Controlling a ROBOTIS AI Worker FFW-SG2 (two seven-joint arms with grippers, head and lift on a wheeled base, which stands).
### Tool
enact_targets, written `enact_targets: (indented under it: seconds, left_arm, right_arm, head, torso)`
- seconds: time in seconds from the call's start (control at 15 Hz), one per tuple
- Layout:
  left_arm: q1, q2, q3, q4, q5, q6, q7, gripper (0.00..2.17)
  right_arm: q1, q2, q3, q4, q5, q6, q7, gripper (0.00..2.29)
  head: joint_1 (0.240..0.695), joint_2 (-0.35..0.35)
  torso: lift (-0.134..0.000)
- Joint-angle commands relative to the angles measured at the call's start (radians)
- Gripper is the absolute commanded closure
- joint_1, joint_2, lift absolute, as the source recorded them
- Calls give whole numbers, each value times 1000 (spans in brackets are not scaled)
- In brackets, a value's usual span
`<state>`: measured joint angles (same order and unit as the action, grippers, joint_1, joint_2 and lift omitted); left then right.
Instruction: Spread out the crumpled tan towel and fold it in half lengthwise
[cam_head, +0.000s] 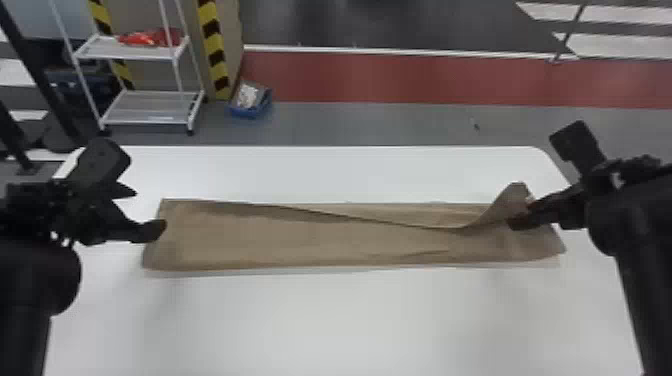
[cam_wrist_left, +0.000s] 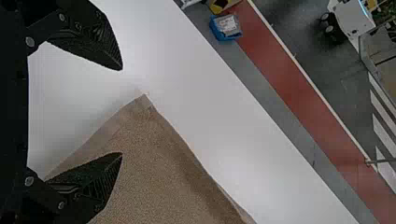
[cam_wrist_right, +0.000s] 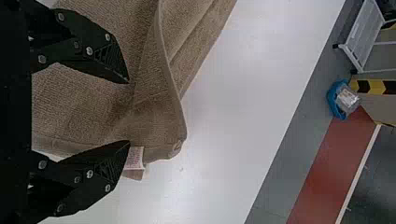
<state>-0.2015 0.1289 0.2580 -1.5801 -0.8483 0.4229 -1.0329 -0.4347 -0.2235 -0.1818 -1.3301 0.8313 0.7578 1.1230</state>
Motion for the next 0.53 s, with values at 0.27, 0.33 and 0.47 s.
enact_targets:
  seconds: [0.27,0.33,0.47]
  left_arm:
    - [10,3,4,-8,5,-9,1,282]
    - [10,3,3,-8,5,-16,2,282]
    - [13,3,3,-8,6,-16,2,282]
  right_arm:
    - [-36,1,2,51,3,122,-203,518]
    - [-36,1,1,51,2,153,-233,518]
    - [-30,1,-19,37,-5,183,-244,518]
  head:
    - [695,-61]
    - [695,-69]
    - [695,-86]
  torso:
    - [-124]
    - [-124]
    - [-124]
